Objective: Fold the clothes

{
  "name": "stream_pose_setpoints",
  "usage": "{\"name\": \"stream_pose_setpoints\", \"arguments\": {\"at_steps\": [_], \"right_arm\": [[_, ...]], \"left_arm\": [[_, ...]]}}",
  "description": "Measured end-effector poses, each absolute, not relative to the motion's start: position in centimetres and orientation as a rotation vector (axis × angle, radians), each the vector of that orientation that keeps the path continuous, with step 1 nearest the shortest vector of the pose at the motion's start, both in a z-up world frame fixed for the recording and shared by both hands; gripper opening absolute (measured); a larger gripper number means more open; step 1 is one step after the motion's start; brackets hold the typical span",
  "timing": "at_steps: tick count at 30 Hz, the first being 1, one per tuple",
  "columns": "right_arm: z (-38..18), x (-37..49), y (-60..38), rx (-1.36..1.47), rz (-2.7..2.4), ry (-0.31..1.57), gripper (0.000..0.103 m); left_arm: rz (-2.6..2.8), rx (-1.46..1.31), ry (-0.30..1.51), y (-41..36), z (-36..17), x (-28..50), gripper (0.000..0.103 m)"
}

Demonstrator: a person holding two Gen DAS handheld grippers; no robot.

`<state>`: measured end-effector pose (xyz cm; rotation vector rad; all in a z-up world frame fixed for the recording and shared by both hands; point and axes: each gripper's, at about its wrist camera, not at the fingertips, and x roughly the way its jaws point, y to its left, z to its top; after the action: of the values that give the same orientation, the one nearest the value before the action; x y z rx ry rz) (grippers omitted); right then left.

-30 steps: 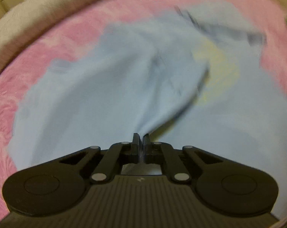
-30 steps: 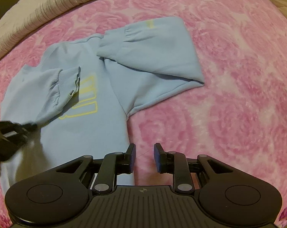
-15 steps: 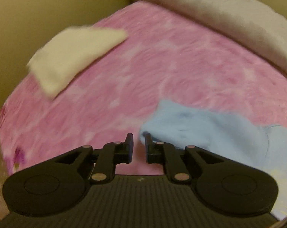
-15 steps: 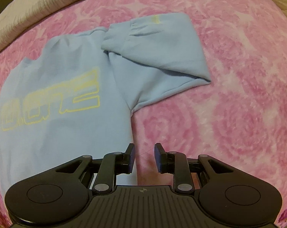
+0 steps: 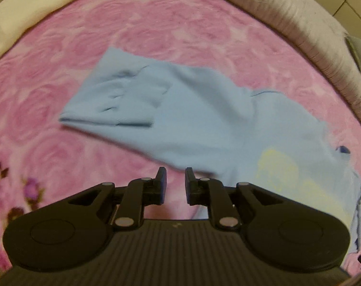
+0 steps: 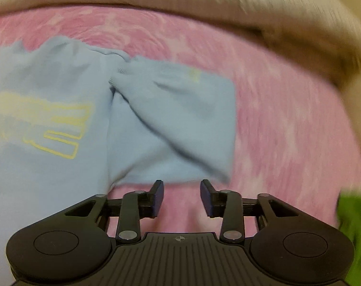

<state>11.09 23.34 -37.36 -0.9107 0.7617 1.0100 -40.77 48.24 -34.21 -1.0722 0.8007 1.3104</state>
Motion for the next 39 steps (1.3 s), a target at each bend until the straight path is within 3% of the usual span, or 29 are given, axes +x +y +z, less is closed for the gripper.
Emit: {"name": "stream_pose_setpoints", "arguments": {"at_steps": [7,10,11,12,13,20,23,26,28,33,39], "right_arm": [[-41.3,8.8,27.7,-1.122,1.171,0.433,0.052],[-43.8,9.5,29.1,-1.201,1.152,0.420,0.052],[-44.3,10.1,29.3,-1.201,1.155,0.440,0.036],[-43.8,11.1,29.1,-1.139,1.170,0.481,0.014],[-42.6,12.8,28.7,-1.015,1.169,0.567,0.003],[-33.6,28.0,15.8,-0.096,0.804,0.907,0.002],[-34.1,32.6,7.7,0.182,0.507,1.064,0.003],[-38.6,34.4,0.5,0.485,0.213,1.308,0.003],[-40.9,33.4,-2.0,0.548,0.063,1.354,0.003],[-40.0,31.3,-1.3,0.465,0.090,1.345,0.010],[-39.0,28.8,-0.4,0.364,0.122,1.332,0.027]], "left_arm": [[1.276,-1.073,0.786,50.2,-34.6,-38.3,0.015],[1.262,-1.055,0.815,50.2,-34.6,-37.5,0.015],[1.260,-1.052,0.822,50.2,-34.6,-37.4,0.015],[1.261,-1.052,0.824,50.2,-34.6,-37.4,0.015],[1.262,-1.051,0.826,50.2,-34.6,-37.4,0.015],[1.285,-1.078,0.817,50.0,-34.5,-38.7,0.015],[1.292,-1.116,0.810,49.8,-35.0,-39.3,0.015],[1.298,-1.152,0.807,49.2,-35.7,-39.8,0.015],[1.301,-1.163,0.811,48.7,-35.9,-40.1,0.015],[1.308,-1.126,0.835,47.3,-35.0,-41.1,0.016],[1.333,-1.040,0.851,46.0,-33.6,-42.7,0.023]]}}
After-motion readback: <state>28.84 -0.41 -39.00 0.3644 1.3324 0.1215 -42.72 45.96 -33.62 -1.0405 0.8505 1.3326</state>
